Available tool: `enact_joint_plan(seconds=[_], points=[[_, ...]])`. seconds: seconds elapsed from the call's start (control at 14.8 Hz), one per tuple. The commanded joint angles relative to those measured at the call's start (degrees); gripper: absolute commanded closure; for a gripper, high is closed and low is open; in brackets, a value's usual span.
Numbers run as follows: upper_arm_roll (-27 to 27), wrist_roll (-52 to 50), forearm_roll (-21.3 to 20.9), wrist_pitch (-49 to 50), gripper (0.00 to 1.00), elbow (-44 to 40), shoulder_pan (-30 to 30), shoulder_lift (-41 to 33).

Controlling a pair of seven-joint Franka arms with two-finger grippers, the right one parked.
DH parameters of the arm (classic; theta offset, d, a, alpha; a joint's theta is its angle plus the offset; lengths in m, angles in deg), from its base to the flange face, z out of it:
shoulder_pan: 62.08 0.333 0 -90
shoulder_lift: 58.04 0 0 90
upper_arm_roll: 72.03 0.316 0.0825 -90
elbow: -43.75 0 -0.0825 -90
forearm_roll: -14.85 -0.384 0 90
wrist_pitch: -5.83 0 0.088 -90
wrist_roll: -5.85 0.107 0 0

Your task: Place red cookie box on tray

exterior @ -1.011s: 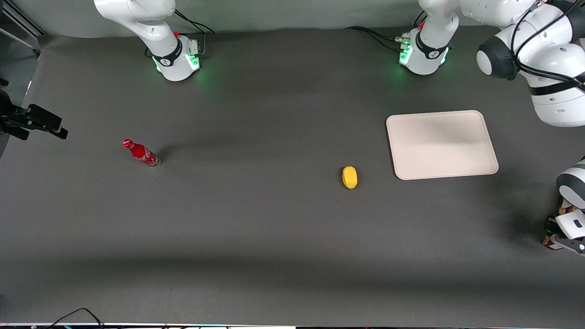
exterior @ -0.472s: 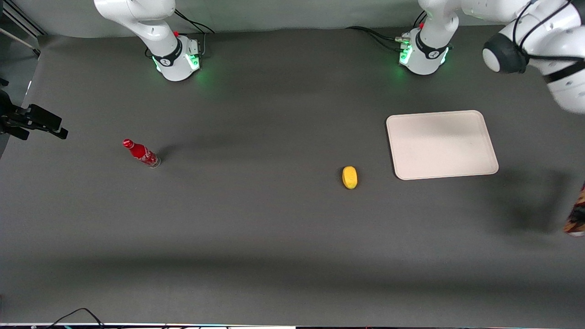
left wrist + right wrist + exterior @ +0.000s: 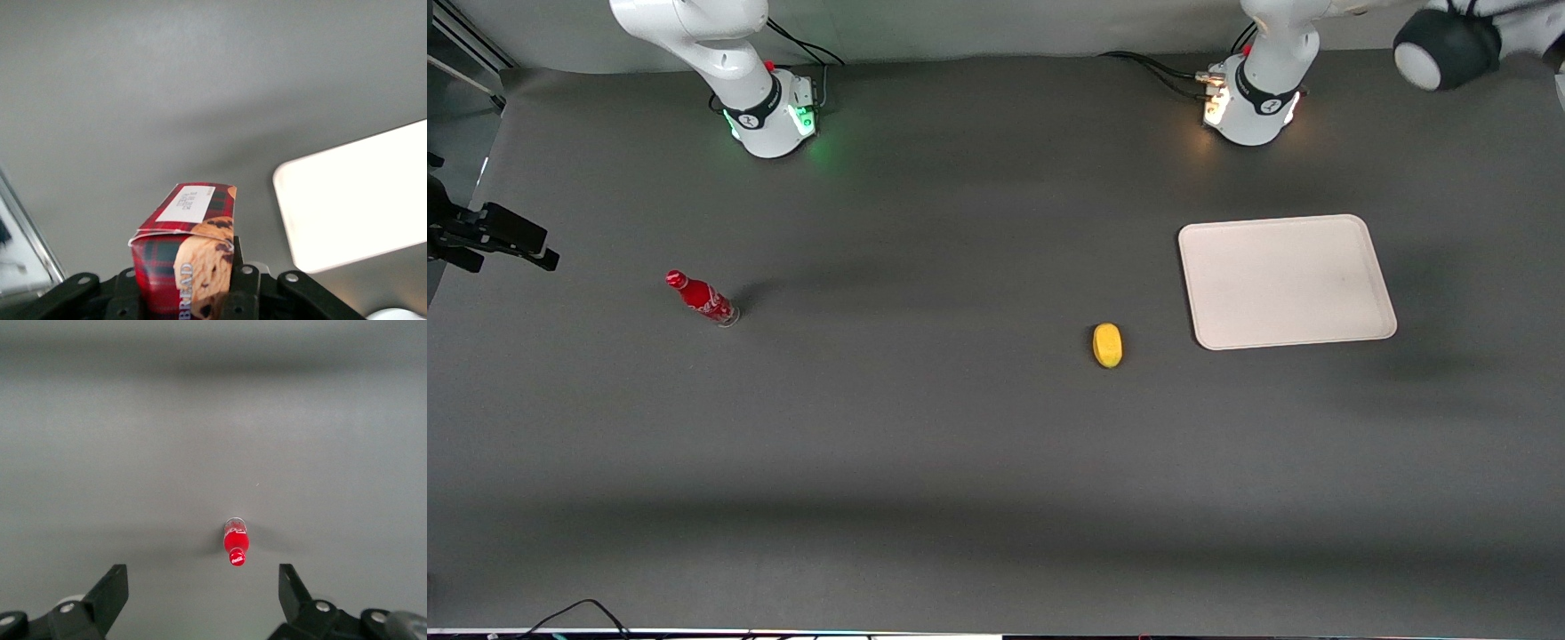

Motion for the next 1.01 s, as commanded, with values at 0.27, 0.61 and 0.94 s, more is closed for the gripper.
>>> enact_joint_plan(seconds=[0.27,0.61,0.94], points=[[-10.42,-25.78,-14.6,13.99,1.0,13.56,-4.73,-26.31],[-21.88,-37.32,-22.19,-6.37,1.0,48.81,-4.29,-43.75],[-21.8,-39.43,-20.97,-35.62,1.0,71.94,-4.11,-40.79]])
